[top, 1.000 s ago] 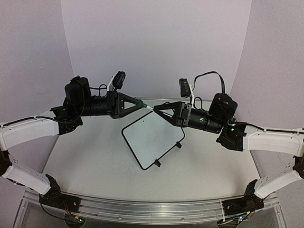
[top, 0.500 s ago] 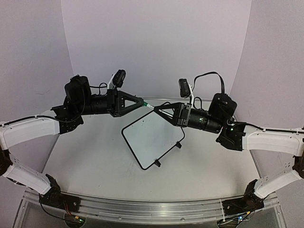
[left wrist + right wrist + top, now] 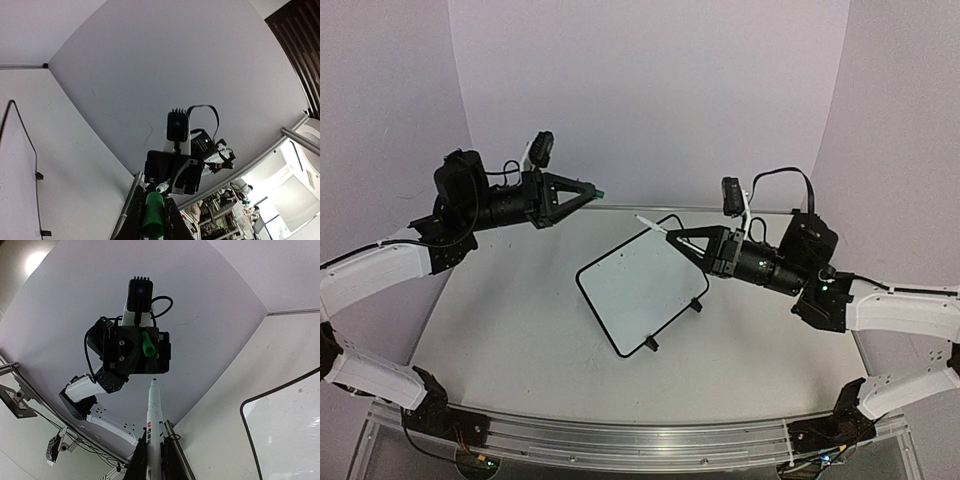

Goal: Write a sentence on the whiteboard
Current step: Open the pen cap from the whiteboard marker, then place the pen cap at the center of the board.

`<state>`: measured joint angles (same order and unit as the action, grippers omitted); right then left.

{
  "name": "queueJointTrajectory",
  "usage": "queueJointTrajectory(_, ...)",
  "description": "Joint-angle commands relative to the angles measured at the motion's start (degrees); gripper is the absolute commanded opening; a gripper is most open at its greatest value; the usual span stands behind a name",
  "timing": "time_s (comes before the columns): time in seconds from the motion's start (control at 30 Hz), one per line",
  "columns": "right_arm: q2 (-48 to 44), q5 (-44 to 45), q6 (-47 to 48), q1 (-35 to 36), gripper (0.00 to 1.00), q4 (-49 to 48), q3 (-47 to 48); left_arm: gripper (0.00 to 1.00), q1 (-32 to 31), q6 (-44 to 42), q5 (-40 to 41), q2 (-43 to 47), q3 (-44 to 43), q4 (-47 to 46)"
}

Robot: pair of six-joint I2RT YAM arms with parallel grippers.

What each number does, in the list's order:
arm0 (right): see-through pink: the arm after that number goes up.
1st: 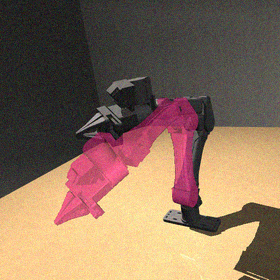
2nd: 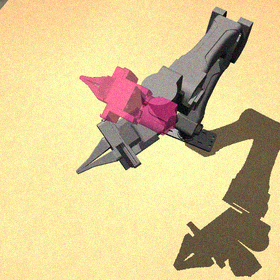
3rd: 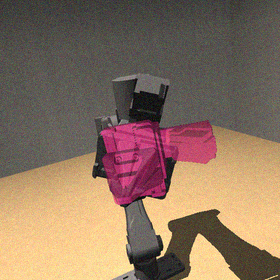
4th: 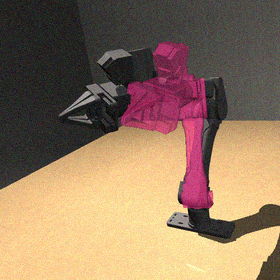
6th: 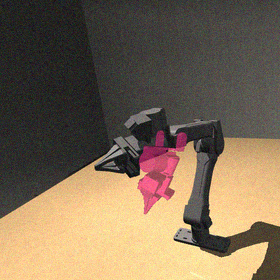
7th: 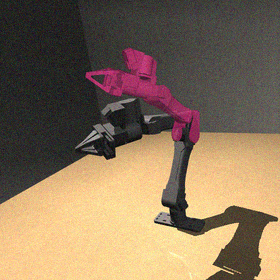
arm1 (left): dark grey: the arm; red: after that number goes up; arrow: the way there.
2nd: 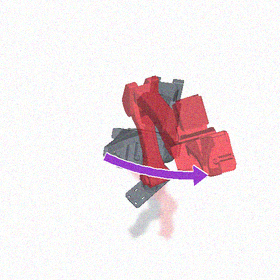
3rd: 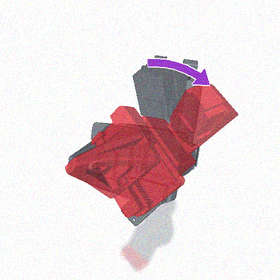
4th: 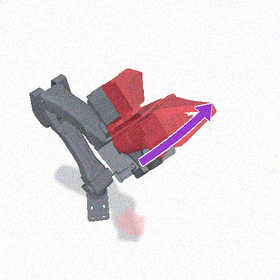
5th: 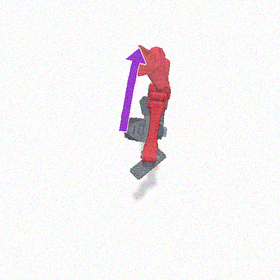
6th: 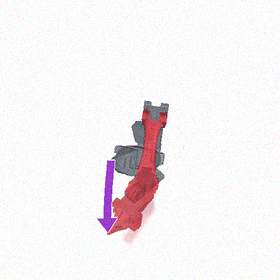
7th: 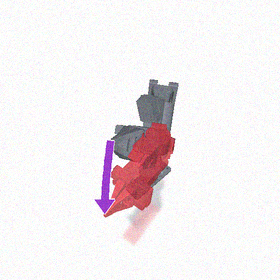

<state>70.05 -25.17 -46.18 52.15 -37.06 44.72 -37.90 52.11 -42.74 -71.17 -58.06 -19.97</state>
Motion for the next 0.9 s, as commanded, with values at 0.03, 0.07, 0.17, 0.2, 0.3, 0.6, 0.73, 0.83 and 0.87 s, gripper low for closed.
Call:
queueJointTrajectory(0.03, -5.9, 1.9, -1.5, -1.5, 0.00, -2.8, -3.3, 0.00, 5.9, -0.3, -1.5, 5.1, -3.7, -0.7)
queueJointTrajectory(0.07, -6.4, 1.7, -1.5, -1.6, 0.00, -2.8, -3.6, 0.00, 6.1, -1.4, -1.6, 5.4, -4.0, 0.7)
queueJointTrajectory(0.17, -8.5, 2.9, 0.1, -1.8, 0.00, -0.7, -3.7, 0.00, 6.8, -10.2, 2.4, 7.8, -5.7, 12.8)
queueJointTrajectory(0.2, -9.2, 4.0, 1.8, -1.9, 0.00, 2.7, -2.9, 0.00, 6.9, -15.2, 5.6, 8.7, -6.4, 19.1)
queueJointTrajectory(0.3, -11.0, 11.4, 8.3, -1.8, 0.00, 20.1, 1.8, 0.00, 6.9, -23.1, 21.0, 11.5, -5.6, 37.7)
queueJointTrajectory(0.6, -12.8, 23.4, 16.1, -1.7, 0.00, 36.3, 4.7, 0.00, 6.8, -19.6, 45.3, 10.0, 10.4, 53.6)
queueJointTrajectory(0.73, -11.0, 21.6, 16.5, -1.8, 0.00, 36.4, 4.9, 0.00, 6.8, -18.3, 45.4, 7.9, 16.3, 49.4)
queueJointTrajectory(0.83, -9.4, 18.6, 17.2, -1.7, 0.00, 36.4, 5.4, 0.00, 6.8, -18.0, 44.9, 6.6, 18.8, 46.7)
queueJointTrajectory(0.87, -8.9, 17.9, 17.5, -1.7, 0.00, 36.4, 5.5, 0.00, 6.8, -18.0, 44.5, 6.0, 19.5, 45.6)
